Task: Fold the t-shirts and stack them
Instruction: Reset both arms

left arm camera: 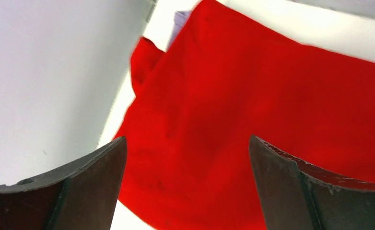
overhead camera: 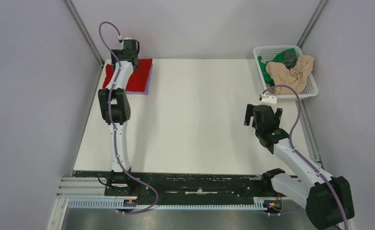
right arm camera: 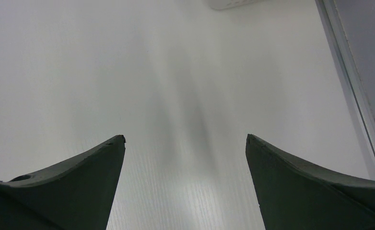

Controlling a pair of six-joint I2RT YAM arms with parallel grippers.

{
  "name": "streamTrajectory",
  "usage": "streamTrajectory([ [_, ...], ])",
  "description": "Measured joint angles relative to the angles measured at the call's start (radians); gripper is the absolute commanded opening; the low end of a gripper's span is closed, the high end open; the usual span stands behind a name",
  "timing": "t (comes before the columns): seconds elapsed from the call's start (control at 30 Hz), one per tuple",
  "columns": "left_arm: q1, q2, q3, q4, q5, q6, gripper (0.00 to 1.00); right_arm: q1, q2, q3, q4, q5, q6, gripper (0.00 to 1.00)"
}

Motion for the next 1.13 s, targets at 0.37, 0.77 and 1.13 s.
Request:
streamTrajectory([
  [0.37,-0.037,-0.497,-0.527,0.018,0.312,-0.258,1.00,0.000,-0.042,0.000,-0.009,-0.027,0.000,0.98],
  [0.77,-0.489,-1.255,-1.421,0.200,0.380,-0.528,1.00,0.000,-0.259,-0.103,0.002,-0.066,0.032,0.98],
  [1.13,-0.562,-1.445,-1.672,0.121,0.322,-0.655,1.00,0.000,-0.363,-0.299,0.007,-0.102,0.063,0.98],
])
